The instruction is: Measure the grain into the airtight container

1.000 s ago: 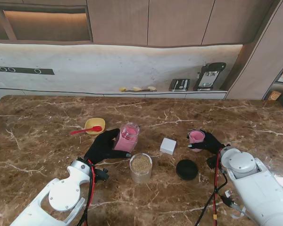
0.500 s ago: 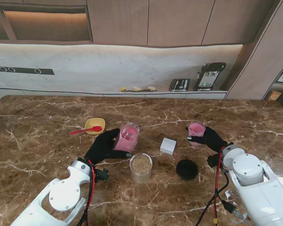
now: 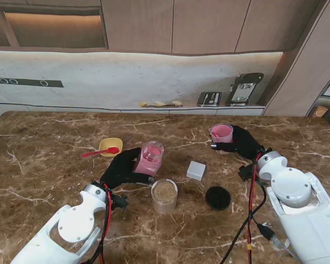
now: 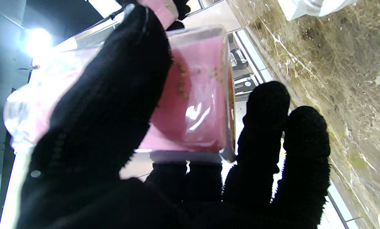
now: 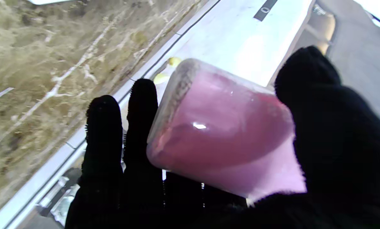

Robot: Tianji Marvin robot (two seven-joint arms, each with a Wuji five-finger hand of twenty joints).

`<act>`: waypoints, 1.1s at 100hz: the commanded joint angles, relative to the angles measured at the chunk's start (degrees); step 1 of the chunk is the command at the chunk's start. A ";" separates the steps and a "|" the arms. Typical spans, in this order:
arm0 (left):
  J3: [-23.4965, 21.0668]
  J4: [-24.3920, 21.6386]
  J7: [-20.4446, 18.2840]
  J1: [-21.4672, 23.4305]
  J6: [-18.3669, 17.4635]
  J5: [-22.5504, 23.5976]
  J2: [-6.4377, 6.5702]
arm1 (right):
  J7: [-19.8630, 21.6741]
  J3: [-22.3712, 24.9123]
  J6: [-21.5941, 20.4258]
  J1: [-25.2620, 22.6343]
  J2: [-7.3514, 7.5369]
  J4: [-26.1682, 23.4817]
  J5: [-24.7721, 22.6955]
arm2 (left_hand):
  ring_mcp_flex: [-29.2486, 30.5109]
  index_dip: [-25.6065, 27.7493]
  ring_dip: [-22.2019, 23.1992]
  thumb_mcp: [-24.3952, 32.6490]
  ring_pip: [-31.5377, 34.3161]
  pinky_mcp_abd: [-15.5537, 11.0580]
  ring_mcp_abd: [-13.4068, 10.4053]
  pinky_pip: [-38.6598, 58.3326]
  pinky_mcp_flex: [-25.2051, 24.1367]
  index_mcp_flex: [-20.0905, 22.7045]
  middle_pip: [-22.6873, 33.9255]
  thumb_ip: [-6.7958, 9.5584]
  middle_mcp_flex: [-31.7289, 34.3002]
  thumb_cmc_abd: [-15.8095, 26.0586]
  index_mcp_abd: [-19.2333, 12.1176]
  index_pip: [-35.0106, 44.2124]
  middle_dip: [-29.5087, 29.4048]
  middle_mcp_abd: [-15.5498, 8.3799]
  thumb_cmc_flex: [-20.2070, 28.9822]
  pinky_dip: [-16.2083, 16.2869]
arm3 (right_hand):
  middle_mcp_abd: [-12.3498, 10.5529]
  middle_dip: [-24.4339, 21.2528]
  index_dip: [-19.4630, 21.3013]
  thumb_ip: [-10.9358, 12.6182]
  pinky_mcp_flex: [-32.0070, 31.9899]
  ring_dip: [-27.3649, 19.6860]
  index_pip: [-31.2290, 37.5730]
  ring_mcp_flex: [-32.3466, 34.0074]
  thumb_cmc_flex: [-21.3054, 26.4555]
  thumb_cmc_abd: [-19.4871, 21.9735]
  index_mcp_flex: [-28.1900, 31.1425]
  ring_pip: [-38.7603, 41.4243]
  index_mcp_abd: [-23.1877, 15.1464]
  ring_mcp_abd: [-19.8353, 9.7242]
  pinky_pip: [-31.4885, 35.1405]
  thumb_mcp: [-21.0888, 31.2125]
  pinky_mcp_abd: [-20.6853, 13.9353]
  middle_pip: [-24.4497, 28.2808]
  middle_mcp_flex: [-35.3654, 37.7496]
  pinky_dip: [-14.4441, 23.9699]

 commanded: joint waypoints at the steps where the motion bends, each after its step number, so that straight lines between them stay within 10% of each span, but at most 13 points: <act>1: 0.31 0.40 -0.53 -0.44 -0.17 -0.23 0.01 | 0.87 -0.26 -0.14 -0.03 0.27 -2.35 0.06 | 1.26 5.10 0.57 20.74 2.47 0.46 -2.21 2.78 0.16 21.42 19.06 2.85 10.04 25.28 -10.42 33.00 5.07 -3.95 9.83 1.10 | -2.50 2.16 1.34 -2.01 0.98 1.89 9.00 3.67 5.42 12.31 8.69 3.60 -7.80 -2.50 4.26 9.64 -0.23 4.74 4.98 -1.33; 40: 1.84 1.53 -1.68 -2.44 -0.52 -0.96 0.06 | 9.74 -1.91 -0.52 0.71 2.54 -11.49 -0.93 | 1.27 5.15 0.60 20.70 2.48 0.46 -2.35 2.77 0.18 21.31 19.07 2.86 9.98 25.32 -10.55 33.05 5.06 -3.89 9.89 1.12 | -3.16 14.51 1.04 -1.90 3.69 9.96 9.89 5.55 5.82 13.43 10.06 20.86 -6.38 -2.95 12.98 9.14 -0.95 11.96 10.24 -0.31; 110: 3.29 2.50 -1.99 -3.43 -1.29 -0.62 0.08 | 16.31 -7.59 -0.27 4.16 4.18 -14.93 -3.08 | 1.19 5.14 0.71 20.81 2.56 0.55 -2.00 2.74 0.01 21.55 19.18 2.98 10.00 25.34 -10.41 33.14 5.07 -3.88 9.93 1.24 | -2.97 15.98 1.46 -1.65 3.48 11.27 10.30 5.35 6.68 14.27 10.49 23.21 -6.24 -3.04 13.82 8.57 -0.99 12.56 10.79 -0.13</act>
